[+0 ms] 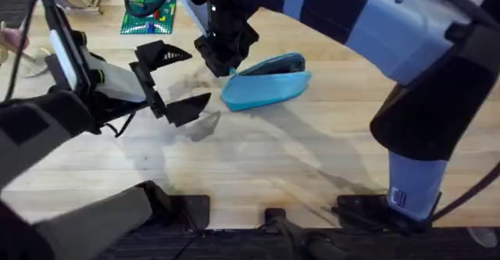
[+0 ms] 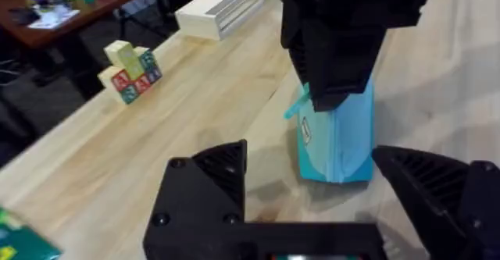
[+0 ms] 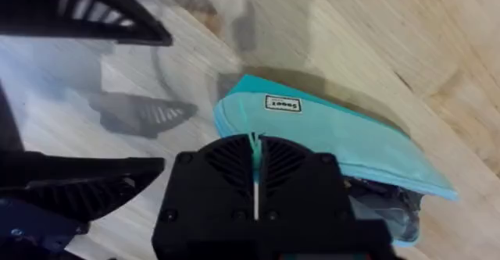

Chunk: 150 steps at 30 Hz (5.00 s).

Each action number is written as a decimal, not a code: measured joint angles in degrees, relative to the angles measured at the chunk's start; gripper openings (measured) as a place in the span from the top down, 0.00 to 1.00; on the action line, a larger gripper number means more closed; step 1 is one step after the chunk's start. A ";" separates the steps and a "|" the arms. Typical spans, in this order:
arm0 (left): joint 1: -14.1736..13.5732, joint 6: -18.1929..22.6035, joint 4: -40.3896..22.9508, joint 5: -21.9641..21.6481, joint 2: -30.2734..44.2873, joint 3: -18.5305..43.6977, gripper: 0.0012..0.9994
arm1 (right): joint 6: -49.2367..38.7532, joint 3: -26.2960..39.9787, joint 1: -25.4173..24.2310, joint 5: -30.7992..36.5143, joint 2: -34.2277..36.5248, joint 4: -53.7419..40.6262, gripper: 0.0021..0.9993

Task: Unzip the bag, pick up the pens from the table one at a time and place them inside, then zip the bag closed.

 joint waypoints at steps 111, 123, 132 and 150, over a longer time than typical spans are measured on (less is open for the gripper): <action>-12.31 -7.03 14.09 7.84 20.12 0.00 0.96 | -9.64 0.22 -4.14 -1.99 0.00 -4.33 0.97; -12.31 -7.04 14.16 7.83 20.11 0.00 0.96 | -13.71 0.24 -6.81 -2.59 0.00 -4.58 0.97; -12.31 -7.05 14.29 7.80 20.12 0.00 0.96 | -14.47 0.24 -10.56 -4.15 0.00 -4.81 0.97; -12.38 -7.00 14.12 7.80 20.09 0.00 0.96 | -16.90 0.24 -18.92 -3.72 0.00 -6.30 0.97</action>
